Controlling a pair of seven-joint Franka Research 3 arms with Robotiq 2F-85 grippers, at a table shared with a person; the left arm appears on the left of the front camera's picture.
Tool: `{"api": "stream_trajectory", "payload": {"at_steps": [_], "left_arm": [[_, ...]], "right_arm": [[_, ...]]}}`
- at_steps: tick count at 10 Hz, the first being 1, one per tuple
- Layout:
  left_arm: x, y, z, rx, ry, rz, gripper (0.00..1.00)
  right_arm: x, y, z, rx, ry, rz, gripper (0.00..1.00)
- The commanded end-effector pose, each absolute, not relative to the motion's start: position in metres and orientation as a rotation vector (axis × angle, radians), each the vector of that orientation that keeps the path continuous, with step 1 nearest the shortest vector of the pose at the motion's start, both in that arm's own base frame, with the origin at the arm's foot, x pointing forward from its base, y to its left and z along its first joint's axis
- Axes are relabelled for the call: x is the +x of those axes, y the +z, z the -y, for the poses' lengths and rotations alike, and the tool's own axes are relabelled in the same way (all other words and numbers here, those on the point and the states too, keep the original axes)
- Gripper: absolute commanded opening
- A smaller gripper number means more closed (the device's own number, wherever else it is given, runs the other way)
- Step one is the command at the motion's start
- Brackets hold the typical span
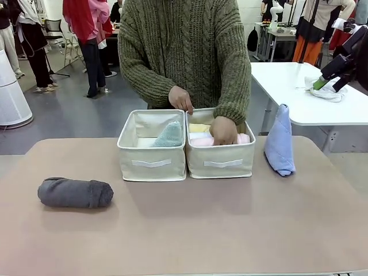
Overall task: Sort the towels based on their folding style.
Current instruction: Pick up another triangle-folded towel from the table and place it in the left Fabric basket.
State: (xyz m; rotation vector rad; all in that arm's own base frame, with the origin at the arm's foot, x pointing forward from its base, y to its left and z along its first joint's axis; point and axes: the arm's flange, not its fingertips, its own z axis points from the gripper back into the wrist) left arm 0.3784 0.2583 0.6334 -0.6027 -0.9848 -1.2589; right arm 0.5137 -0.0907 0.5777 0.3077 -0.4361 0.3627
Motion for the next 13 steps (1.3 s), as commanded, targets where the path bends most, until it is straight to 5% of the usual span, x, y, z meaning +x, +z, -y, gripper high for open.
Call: {"api": "stream_trajectory", "payload": {"at_steps": [1,7,13], "left_arm": [[0.377,0.635,-0.258,-0.6,-1.258,0.993,1.0],[0.377,0.635,-0.258,-0.6,-1.258,0.993,1.0],[0.377,0.635,-0.258,-0.6,-1.258,0.993,1.0]], "right_arm": [[0.514,0.578,0.091,0.307,0.362,0.436,1.0],[0.634,0.538,0.017,0.025,0.151,0.136,1.0],[0.675,0.488,0.0,0.06,0.143,-0.009,1.0]]}}
